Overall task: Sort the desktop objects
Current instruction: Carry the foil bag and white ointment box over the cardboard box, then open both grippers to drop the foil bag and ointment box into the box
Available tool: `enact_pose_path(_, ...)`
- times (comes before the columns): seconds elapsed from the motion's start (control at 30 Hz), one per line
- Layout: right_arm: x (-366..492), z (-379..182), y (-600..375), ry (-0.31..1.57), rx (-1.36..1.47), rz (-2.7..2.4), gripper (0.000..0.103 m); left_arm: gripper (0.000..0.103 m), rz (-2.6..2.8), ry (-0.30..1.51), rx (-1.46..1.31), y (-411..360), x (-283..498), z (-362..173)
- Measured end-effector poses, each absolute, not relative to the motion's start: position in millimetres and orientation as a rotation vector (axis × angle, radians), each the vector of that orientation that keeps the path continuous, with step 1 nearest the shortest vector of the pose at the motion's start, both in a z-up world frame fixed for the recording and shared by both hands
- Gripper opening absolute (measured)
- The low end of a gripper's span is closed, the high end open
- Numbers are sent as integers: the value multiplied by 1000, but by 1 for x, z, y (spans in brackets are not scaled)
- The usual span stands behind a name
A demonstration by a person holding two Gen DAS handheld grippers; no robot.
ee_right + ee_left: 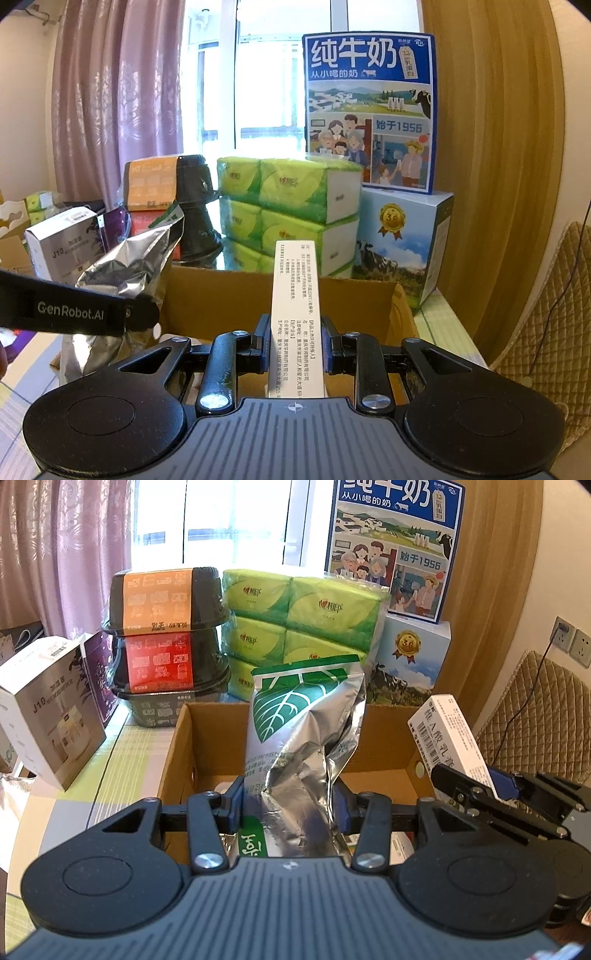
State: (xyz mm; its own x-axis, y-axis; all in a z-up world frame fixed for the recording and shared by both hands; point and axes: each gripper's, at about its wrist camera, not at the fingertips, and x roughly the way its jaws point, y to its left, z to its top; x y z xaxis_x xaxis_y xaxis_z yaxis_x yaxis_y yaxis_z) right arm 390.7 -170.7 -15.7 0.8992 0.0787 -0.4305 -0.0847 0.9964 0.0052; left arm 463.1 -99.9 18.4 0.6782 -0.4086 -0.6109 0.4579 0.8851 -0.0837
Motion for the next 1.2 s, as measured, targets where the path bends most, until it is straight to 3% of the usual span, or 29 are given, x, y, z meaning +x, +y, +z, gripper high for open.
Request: enact_pose_path(1.2,403,-28,-169,380,-17,74,23,45,-492,666,10,-101,489,6)
